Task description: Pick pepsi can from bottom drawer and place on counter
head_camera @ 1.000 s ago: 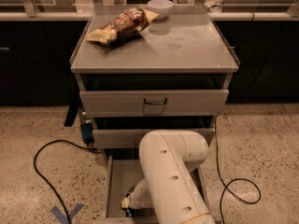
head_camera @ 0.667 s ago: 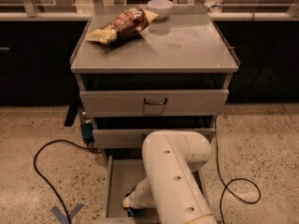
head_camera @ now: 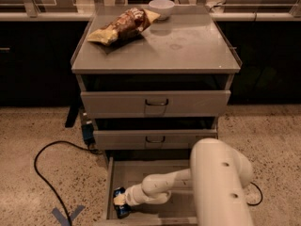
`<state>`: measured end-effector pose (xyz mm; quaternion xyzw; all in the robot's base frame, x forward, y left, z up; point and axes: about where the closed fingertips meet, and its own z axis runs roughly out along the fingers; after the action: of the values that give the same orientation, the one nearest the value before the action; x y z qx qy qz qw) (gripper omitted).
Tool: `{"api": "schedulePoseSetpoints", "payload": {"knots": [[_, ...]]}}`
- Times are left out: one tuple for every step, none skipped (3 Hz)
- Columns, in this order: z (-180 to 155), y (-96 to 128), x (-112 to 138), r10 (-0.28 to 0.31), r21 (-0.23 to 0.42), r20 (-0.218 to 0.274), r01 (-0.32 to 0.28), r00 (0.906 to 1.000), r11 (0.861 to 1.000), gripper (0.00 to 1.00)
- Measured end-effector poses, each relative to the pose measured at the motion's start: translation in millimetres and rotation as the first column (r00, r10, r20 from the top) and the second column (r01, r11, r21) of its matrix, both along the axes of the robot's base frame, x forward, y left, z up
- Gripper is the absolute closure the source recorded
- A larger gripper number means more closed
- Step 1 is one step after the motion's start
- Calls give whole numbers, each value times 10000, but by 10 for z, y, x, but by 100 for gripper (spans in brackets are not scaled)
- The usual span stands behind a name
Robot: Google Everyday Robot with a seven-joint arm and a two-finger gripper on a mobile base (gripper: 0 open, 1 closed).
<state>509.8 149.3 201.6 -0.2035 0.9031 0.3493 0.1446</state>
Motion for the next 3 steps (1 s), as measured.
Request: {"api": "schedulePoseSetpoints", "payload": {"knots": [[677, -207, -79, 350, 1242, 468, -406, 9983, 9914, 100], [1237, -806, 10, -536, 1561, 1018, 372, 9934, 9870, 100], [1740, -1507, 321, -1701, 1544, 1758, 1435, 9696, 9775, 100]]}}
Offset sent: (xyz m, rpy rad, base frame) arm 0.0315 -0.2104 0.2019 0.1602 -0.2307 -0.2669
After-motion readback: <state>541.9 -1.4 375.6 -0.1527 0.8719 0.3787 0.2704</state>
